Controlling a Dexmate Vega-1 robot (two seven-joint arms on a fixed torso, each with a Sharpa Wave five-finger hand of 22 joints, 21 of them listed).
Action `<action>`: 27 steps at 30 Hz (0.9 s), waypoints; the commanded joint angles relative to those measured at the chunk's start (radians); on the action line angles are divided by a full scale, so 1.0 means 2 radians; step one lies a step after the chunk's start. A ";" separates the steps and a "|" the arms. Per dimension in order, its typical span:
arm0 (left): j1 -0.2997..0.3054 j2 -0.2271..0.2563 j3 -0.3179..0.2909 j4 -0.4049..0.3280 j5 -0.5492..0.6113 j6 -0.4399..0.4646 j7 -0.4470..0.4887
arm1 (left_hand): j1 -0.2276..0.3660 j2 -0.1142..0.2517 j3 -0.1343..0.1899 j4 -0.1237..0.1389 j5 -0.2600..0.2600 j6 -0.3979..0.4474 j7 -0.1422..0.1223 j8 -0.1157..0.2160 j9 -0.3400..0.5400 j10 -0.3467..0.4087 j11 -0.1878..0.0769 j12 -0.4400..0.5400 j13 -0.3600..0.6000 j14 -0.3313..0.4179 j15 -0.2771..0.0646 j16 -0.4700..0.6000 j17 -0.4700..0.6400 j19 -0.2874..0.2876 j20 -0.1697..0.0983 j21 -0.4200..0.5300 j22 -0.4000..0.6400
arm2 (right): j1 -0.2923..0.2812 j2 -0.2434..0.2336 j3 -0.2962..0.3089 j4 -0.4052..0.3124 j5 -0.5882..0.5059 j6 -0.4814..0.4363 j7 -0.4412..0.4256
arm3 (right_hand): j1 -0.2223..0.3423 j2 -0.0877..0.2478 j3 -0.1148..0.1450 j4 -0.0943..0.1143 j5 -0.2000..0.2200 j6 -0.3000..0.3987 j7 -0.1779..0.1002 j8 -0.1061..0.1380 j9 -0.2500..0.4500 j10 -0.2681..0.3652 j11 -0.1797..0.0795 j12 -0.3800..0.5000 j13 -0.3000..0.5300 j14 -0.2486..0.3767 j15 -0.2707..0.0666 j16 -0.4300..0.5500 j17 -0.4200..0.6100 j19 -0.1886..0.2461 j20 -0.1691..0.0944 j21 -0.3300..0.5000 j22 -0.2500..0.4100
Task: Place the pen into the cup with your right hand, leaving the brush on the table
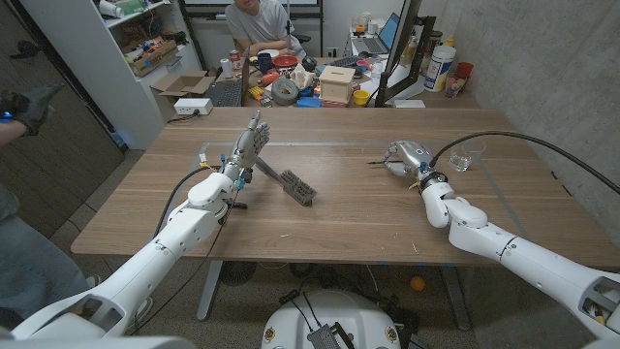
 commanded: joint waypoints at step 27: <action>-0.004 0.002 0.002 -0.006 0.003 -0.003 -0.006 | 0.004 0.006 -0.004 0.002 -0.002 0.002 0.002 -0.001 0.001 0.001 0.004 -0.002 0.002 0.001 0.004 0.000 0.001 -0.002 0.001 0.001 0.001 | -0.028 -0.010 0.031 -0.053 -0.015 -0.009 -0.036 | 0.002 0.003 0.001 0.005 0.001 0.028 -0.006 0.021 0.060 0.005 0.001 -0.002 0.001 0.005 -0.032 0.002 0.004 0.002 -0.011 0.001 0.003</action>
